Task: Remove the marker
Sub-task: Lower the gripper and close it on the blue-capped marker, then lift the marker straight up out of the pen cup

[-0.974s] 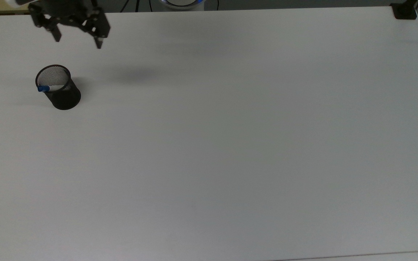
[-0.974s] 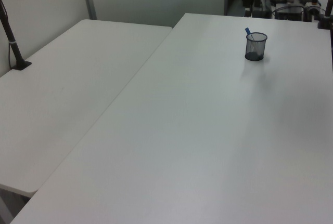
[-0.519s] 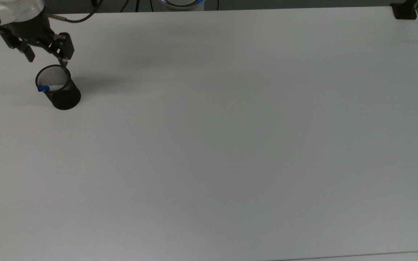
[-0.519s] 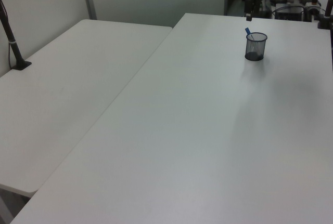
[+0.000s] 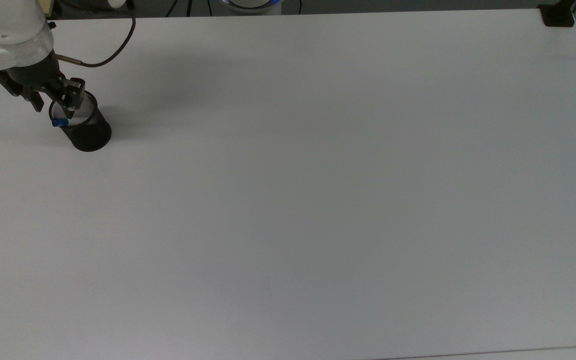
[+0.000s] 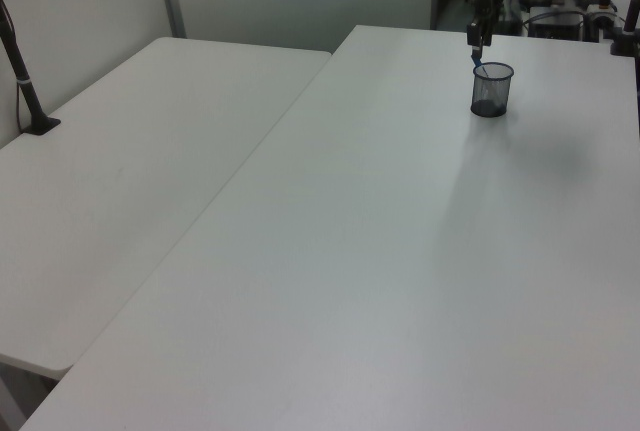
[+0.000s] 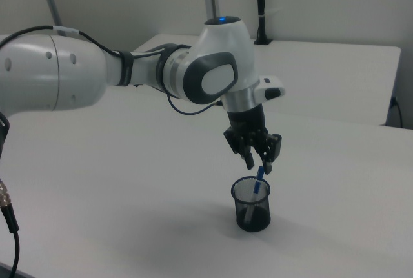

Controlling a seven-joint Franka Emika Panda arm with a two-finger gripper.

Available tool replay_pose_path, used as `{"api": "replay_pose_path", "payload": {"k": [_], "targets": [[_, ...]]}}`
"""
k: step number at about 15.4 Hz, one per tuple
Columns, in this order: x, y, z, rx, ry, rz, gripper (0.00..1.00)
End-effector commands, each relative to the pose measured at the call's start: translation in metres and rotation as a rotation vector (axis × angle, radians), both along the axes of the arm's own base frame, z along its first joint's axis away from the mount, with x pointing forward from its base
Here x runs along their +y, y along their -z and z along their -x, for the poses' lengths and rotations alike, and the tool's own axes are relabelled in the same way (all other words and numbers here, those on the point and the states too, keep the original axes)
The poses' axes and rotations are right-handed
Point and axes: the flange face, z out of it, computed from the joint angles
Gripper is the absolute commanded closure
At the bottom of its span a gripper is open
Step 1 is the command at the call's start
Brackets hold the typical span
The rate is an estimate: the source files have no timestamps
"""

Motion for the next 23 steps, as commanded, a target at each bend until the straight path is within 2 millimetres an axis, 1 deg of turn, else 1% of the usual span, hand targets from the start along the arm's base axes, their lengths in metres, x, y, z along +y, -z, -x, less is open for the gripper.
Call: {"api": "replay_pose_path", "payload": {"k": [1, 3, 6, 8, 9, 11, 13, 16, 18, 19, 21, 23], "targets": [[-0.001, 0.007, -0.001, -0.02, -0.028, 0.02, 0.62], [-0.002, 0.016, -0.004, -0.021, -0.029, 0.021, 0.68], [-0.001, 0.02, -0.006, -0.017, -0.031, 0.018, 0.69], [0.0, 0.021, -0.006, -0.016, -0.032, 0.018, 0.73], [0.0, 0.021, -0.006, -0.016, -0.032, 0.018, 0.74], [0.0, 0.02, -0.006, -0.018, -0.031, 0.016, 0.81], [0.0, 0.019, -0.007, -0.022, -0.028, 0.012, 0.82], [0.0, 0.013, -0.005, -0.029, -0.024, 0.009, 0.87], [-0.001, 0.008, -0.004, -0.031, -0.019, 0.008, 0.88], [-0.001, 0.003, -0.004, -0.039, -0.017, 0.009, 0.88], [-0.001, -0.016, 0.0, -0.067, -0.012, 0.016, 0.88], [0.004, -0.045, 0.008, -0.083, -0.009, 0.017, 0.88]]}}
